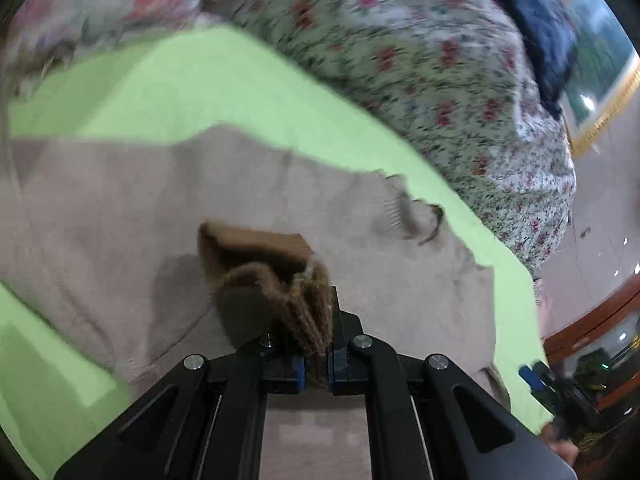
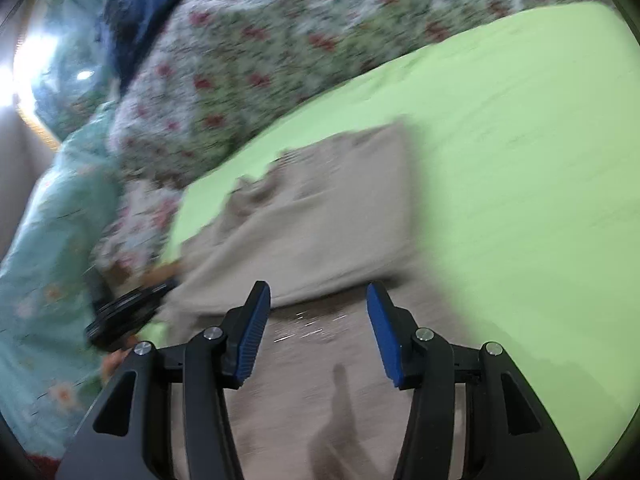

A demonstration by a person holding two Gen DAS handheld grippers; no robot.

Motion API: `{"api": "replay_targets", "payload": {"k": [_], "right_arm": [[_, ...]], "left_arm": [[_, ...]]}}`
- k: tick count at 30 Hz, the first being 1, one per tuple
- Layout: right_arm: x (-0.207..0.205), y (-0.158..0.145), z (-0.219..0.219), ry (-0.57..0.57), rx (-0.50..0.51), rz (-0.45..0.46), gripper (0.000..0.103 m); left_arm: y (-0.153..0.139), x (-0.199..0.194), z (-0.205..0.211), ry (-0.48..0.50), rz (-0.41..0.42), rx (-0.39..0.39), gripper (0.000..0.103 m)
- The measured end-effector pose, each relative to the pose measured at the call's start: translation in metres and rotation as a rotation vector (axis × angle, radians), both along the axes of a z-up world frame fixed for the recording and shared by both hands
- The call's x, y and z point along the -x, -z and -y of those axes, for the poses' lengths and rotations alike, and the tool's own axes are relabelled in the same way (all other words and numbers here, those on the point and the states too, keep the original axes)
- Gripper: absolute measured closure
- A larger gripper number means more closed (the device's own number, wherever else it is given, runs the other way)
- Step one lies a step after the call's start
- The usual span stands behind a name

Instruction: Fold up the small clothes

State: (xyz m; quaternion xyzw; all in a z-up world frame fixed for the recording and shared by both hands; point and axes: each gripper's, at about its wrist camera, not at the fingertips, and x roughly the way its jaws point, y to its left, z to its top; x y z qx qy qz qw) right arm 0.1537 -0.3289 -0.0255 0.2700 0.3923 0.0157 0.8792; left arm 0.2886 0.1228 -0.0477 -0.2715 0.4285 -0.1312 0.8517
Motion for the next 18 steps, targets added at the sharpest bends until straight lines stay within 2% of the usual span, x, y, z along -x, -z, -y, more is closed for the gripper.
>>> {"api": "replay_targets", "payload": {"k": [5,9,11,12,13,16,18], "right_arm": [[-0.044,0.018,0.021,0.045,0.031,-0.065,0.050],[-0.086,0.039,0.015,-0.012,0.036,-0.130,0.041],[-0.099,0.051,0.010,-0.044,0.051,-0.167,0.040],[-0.105,0.056,0.007,-0.069,0.056,-0.183,0.060],[-0.110,0.060,0.006,-0.099,0.055,-0.199,0.091],[-0.104,0.041,0.021,-0.090,0.097,-0.164,0.093],[-0.099,0.028,0.035,-0.077,0.129,-0.144,0.095]], "left_arm": [[0.009,0.006,0.014,0.035,-0.011,-0.019,0.096],[0.014,0.008,0.020,0.040,-0.020,-0.033,0.096],[0.015,0.010,0.018,0.037,-0.022,-0.032,0.096],[0.014,0.011,0.017,0.039,-0.022,-0.031,0.096],[0.013,0.012,0.017,0.042,-0.019,-0.028,0.096],[0.005,0.012,0.026,0.084,0.009,-0.009,0.096],[0.004,0.010,0.040,0.116,0.021,-0.028,0.096]]}}
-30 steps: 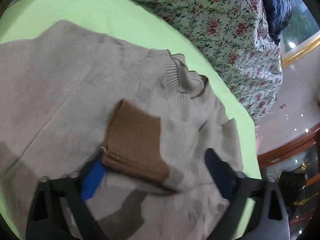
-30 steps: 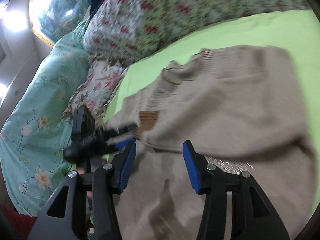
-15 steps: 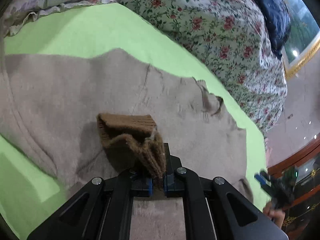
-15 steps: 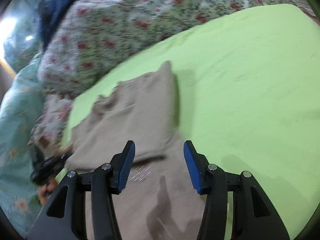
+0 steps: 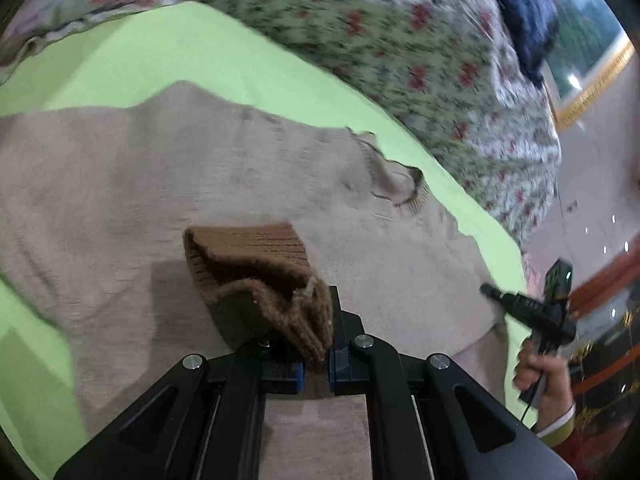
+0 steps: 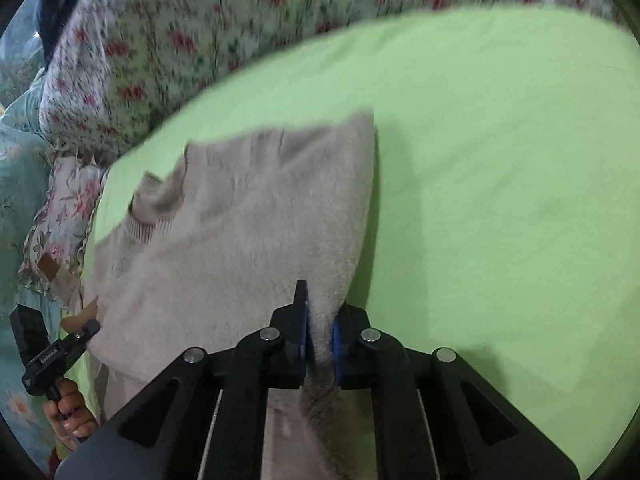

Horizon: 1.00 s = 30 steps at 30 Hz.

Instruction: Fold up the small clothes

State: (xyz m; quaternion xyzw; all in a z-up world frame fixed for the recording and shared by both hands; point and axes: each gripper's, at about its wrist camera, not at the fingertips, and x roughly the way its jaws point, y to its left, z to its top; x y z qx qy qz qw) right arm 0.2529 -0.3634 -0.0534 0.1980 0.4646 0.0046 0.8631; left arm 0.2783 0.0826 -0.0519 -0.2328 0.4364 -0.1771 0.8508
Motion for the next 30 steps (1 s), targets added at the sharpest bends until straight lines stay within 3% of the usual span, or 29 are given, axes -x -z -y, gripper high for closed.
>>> {"api": "replay_targets", "payload": {"k": [6,9,12,14,16,19,23,25,27,30], "right_arm": [[-0.003,0.016,0.004,0.034,0.095,-0.090,0.094],[0.012,-0.008,-0.013,0.106,0.226,-0.032,0.092],[0.023,-0.024,-0.048,0.001,0.206,0.060,0.091],[0.020,-0.010,-0.063,-0.061,0.181,0.010,0.090],[0.019,0.012,-0.055,-0.016,0.207,-0.086,0.090],[0.037,0.010,-0.030,0.068,0.105,-0.067,0.093],[0.066,-0.019,-0.046,0.056,0.127,0.006,0.083],[0.078,-0.027,-0.061,0.014,0.071,0.036,0.067],[0.085,-0.029,-0.081,-0.027,0.033,0.051,0.060],[0.096,-0.025,-0.104,-0.071,-0.029,0.044,0.060]], "left_arm": [[0.018,-0.004,0.014,0.009,-0.040,-0.036,0.096],[0.018,0.001,0.012,0.014,-0.028,-0.049,0.096],[0.019,0.001,0.013,0.019,-0.038,-0.060,0.095],[0.018,0.003,0.011,0.017,-0.035,-0.072,0.092],[0.017,0.008,0.005,0.012,-0.034,-0.082,0.090],[0.013,0.024,-0.015,-0.011,-0.029,-0.099,0.088],[0.001,0.050,-0.058,-0.100,-0.013,-0.099,0.088],[-0.006,0.060,-0.081,-0.165,-0.001,-0.106,0.087],[-0.012,0.065,-0.106,-0.232,0.005,-0.116,0.082],[-0.022,0.064,-0.142,-0.335,0.008,-0.129,0.057]]}}
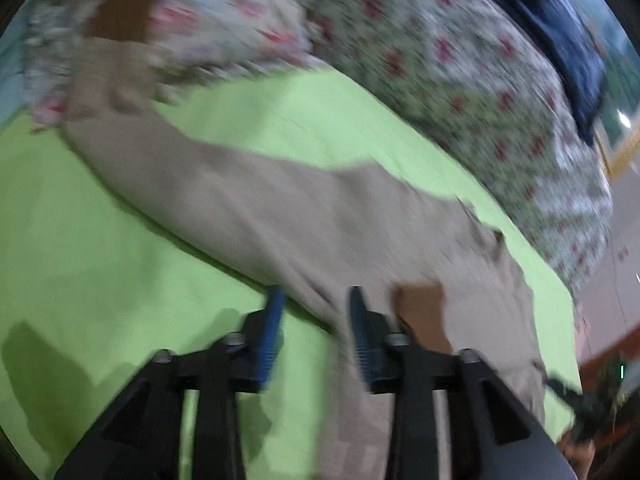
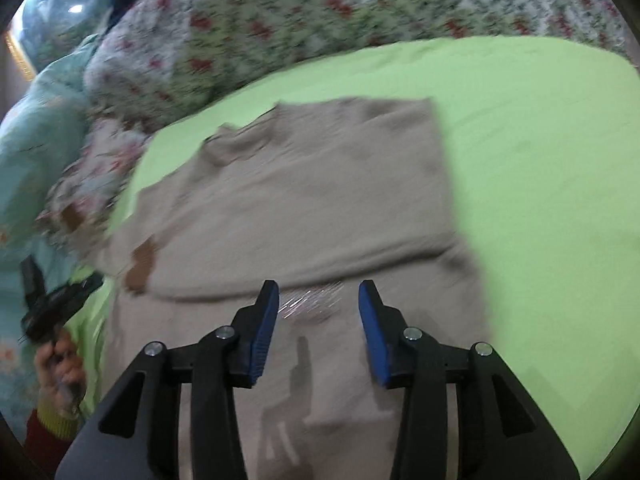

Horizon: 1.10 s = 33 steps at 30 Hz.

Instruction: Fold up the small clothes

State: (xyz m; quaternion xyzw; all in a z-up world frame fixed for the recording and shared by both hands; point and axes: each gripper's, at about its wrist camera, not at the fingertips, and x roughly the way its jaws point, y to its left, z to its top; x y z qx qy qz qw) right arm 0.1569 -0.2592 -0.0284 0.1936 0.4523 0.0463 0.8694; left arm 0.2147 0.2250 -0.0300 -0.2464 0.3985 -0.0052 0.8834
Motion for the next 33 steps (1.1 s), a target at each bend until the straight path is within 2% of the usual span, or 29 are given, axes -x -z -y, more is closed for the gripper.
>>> {"api": "replay_targets", "payload": {"k": [5,7,9,12,15,16,17,18,19,20,23,26,30,33], "right_arm": [[0.015,0.016,-0.029,-0.056,-0.053,-0.046,0.054],[0.020,0.020,-0.036,-0.071,-0.065,-0.057,0.054],[0.025,0.019,-0.041,-0.079,-0.066,-0.058,0.054],[0.031,0.016,-0.039,-0.070,-0.075,-0.050,0.054],[0.032,0.014,-0.038,-0.061,-0.079,-0.048,0.053],[0.033,0.013,-0.036,-0.058,-0.084,-0.047,0.053],[0.034,0.012,-0.035,-0.054,-0.091,-0.045,0.053],[0.036,0.012,-0.035,-0.052,-0.099,-0.042,0.053],[0.036,0.011,-0.036,-0.051,-0.102,-0.041,0.053],[0.036,0.011,-0.037,-0.051,-0.103,-0.040,0.053],[0.038,0.010,-0.039,-0.061,-0.113,-0.031,0.053],[0.041,0.008,-0.043,-0.067,-0.127,-0.020,0.053],[0.044,0.004,-0.045,-0.067,-0.143,-0.003,0.053],[0.049,0.000,-0.042,-0.055,-0.159,0.014,0.053]], "left_arm": [[-0.012,-0.029,-0.054,-0.151,-0.003,-0.081,0.025],[-0.015,-0.048,-0.077,-0.212,-0.023,-0.119,0.019],[-0.012,-0.072,-0.099,-0.248,-0.049,-0.122,0.016],[0.010,-0.107,-0.124,-0.287,-0.161,-0.136,0.015],[0.022,-0.125,-0.132,-0.300,-0.195,-0.194,0.022],[0.021,-0.127,-0.132,-0.298,-0.189,-0.220,0.034],[0.021,-0.128,-0.132,-0.288,-0.180,-0.229,0.054],[0.021,-0.128,-0.132,-0.268,-0.170,-0.211,0.067],[0.022,-0.126,-0.133,-0.252,-0.161,-0.173,0.091],[0.022,-0.122,-0.135,-0.238,-0.147,-0.121,0.098],[0.008,-0.107,-0.127,-0.225,-0.091,-0.113,0.099],[-0.017,-0.087,-0.100,-0.166,-0.001,-0.093,0.099],[-0.056,-0.064,-0.042,-0.036,0.133,-0.064,0.099],[-0.078,-0.055,0.017,0.087,0.213,-0.050,0.100]]}}
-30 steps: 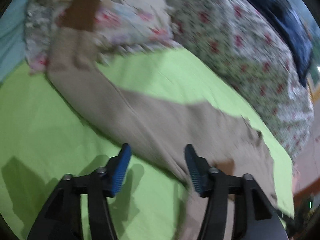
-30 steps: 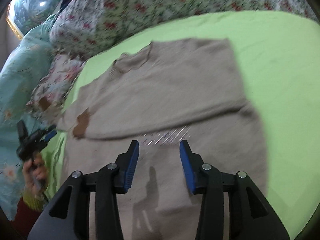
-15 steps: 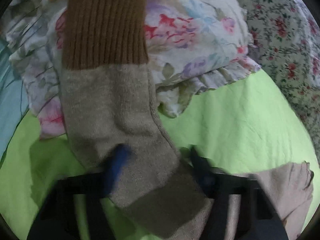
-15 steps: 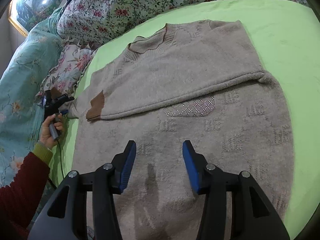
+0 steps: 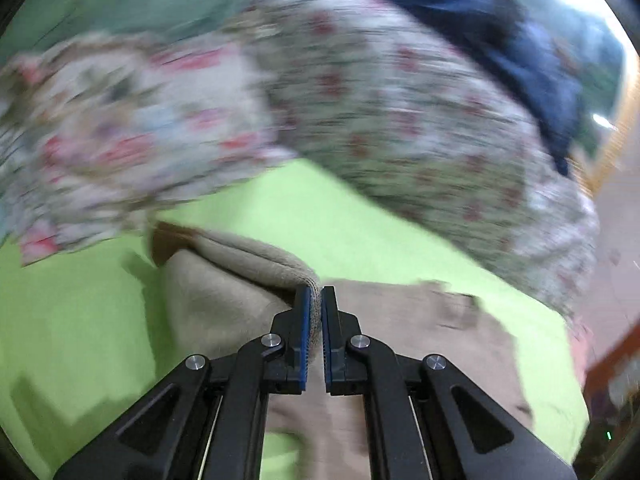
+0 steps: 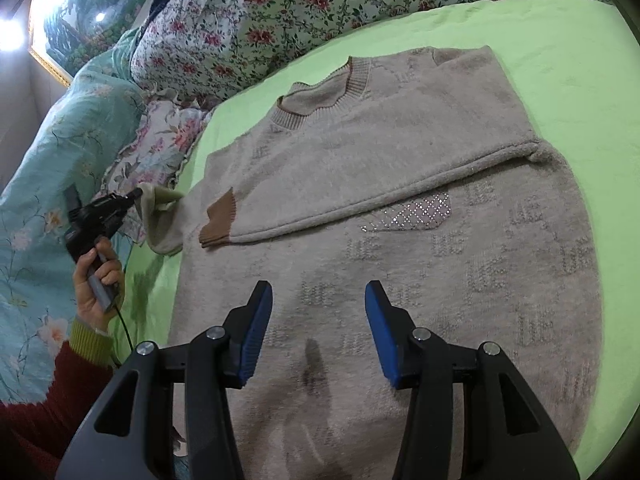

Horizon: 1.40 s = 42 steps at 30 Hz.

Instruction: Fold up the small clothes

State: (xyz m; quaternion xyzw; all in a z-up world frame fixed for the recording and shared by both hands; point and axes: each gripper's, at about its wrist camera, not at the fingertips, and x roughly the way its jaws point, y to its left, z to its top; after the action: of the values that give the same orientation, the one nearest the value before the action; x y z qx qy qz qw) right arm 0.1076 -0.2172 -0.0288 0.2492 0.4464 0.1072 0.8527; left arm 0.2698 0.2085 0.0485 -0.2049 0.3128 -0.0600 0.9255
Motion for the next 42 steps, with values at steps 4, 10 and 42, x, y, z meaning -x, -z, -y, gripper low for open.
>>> {"api": "replay_targets", "payload": {"k": [4,10,42], "right_arm": [[0.009,-0.003,0.008,0.029,-0.002,0.012,0.053],[0.020,-0.003,0.035,0.099,-0.018,0.013,0.053],[-0.239,0.025,-0.083,-0.152,0.063,-0.009,0.095]], "left_arm": [[-0.015,0.005,0.089,0.192,0.048,-0.008,0.099],[0.025,-0.002,0.197,0.396,-0.027,-0.049,0.099],[0.123,0.053,0.048,-0.017,-0.316,-0.143,0.051]]}}
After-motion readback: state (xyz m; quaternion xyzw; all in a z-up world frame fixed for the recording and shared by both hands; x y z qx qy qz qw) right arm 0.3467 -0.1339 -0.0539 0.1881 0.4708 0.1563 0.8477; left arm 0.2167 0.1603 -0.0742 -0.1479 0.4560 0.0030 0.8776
